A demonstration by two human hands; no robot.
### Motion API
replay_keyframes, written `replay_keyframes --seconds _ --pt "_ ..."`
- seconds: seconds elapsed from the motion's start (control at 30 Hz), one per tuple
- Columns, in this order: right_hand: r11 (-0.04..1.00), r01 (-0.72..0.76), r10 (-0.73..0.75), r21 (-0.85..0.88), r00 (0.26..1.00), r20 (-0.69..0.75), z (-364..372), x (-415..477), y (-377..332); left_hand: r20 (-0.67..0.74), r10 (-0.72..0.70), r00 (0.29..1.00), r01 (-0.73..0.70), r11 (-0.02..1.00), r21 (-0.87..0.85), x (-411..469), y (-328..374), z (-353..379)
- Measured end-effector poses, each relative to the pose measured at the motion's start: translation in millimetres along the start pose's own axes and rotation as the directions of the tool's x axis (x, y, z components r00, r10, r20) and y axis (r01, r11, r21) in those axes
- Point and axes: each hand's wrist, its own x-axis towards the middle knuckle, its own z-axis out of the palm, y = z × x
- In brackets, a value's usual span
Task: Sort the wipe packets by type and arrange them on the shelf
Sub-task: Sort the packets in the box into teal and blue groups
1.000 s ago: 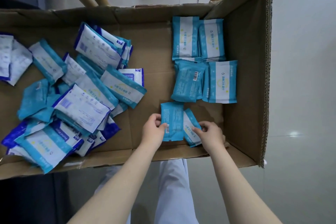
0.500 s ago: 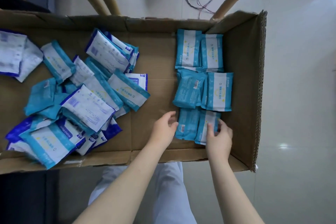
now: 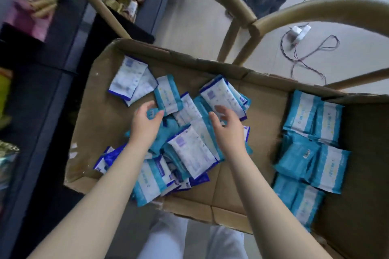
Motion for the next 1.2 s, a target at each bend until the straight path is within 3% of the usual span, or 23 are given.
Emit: replay_keyframes --seconds 0.2,0.3,0.37,0.43,0.53,0.6,0.67,0.73,0.83,0.9,1.07,1.2 --pt "0.99 0.016 0.014 -0.141 0.978 0.208 74.8 58.5 -29.8 0.105 -0.226 0.968 0.21 0.967 0.146 52.1 -38.4 -14.0" --pt "0.948 0.096 0.004 -0.303 0.949 0.316 103.0 76.0 -35.6 0.091 -0.282 0.955 0.273 0.957 0.099 55.2 -55.2 -20.4" --pt "0.883 0.133 0.009 -0.45 0.954 0.3 116.3 83.0 -38.0 0.111 -0.368 0.923 0.373 0.927 -0.029 51.1 -63.9 -23.9" --pt "0.865 0.073 0.043 -0.497 0.975 0.218 126.8 87.5 -37.5 0.157 -0.41 0.898 0.43 0.895 -0.12 44.9 -69.5 -23.1" --pt "0.856 -0.054 0.159 -0.514 0.974 0.162 136.7 90.8 -34.0 0.167 -0.376 0.911 0.401 0.902 -0.16 35.7 -73.9 -18.9" --pt "0.866 -0.043 0.158 -0.498 0.969 0.19 135.3 88.1 -35.8 0.171 -0.362 0.916 0.387 0.91 -0.148 29.3 -77.0 -18.6" --pt "0.899 -0.011 0.117 -0.438 0.97 0.215 128.2 80.9 -39.0 0.183 -0.353 0.918 0.379 0.916 -0.135 23.8 -80.6 -19.7" --pt "0.953 -0.015 0.081 -0.302 0.975 0.206 116.4 67.7 -39.8 0.146 -0.299 0.943 0.303 0.953 -0.008 17.4 -81.8 -21.8" --pt "0.994 -0.062 0.075 -0.093 0.987 0.141 93.8 39.9 -32.9 -0.011 -0.095 0.995 0.095 0.971 0.22 6.2 -79.0 -23.2" --pt "0.994 -0.106 0.106 -0.005 0.992 0.07 76.5 20.7 -17.5 -0.09 0.01 0.996 0.01 0.975 0.22 -5.7 -69.6 -24.1" --pt "0.919 -0.193 0.212 0.343 0.977 -0.019 23.5 -21.5 29.2 -0.058 0.029 0.998 -0.043 0.966 -0.257 -47.9 -21.6 -19.7" --pt "0.827 -0.224 0.348 0.515 0.924 -0.157 -34.2 -61.3 67.5 0.094 0.029 0.995 0.016 0.897 -0.441 -99.5 18.5 18.2"
